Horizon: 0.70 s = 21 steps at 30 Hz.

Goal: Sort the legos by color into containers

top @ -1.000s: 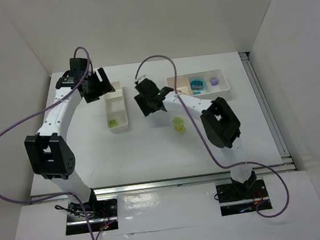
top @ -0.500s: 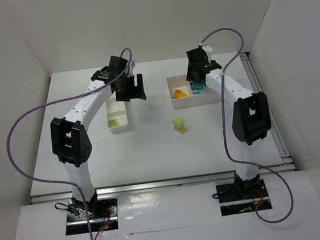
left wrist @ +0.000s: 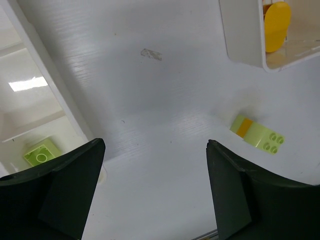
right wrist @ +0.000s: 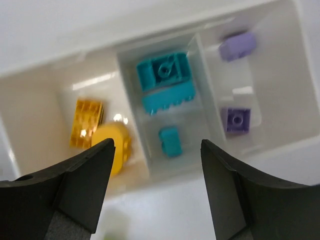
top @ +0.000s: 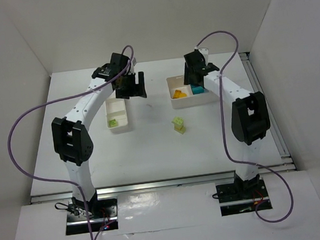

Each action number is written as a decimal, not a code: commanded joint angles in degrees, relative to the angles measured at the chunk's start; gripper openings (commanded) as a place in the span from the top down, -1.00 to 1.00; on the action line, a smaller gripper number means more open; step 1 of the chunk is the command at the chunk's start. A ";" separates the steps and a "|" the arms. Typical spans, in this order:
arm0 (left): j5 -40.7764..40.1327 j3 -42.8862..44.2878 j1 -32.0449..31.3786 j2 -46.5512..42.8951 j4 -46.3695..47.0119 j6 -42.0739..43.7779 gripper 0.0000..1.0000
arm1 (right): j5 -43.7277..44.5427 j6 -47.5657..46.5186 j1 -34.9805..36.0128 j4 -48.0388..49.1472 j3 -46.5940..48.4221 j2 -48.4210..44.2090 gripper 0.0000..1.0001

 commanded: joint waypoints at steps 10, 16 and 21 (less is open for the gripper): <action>-6.24 2.82 1.04 -1.09 -1.00 1.17 -0.83 | -23.00 -19.25 15.92 -4.26 -18.10 -19.55 -0.72; -5.02 3.88 1.04 -1.09 -1.00 0.56 -0.83 | -23.81 -19.79 16.45 -4.27 -22.23 -18.50 -0.74; -5.71 3.17 1.04 -1.09 -1.00 -0.06 -0.83 | -26.17 -19.26 15.92 -1.64 -24.34 -18.49 -0.74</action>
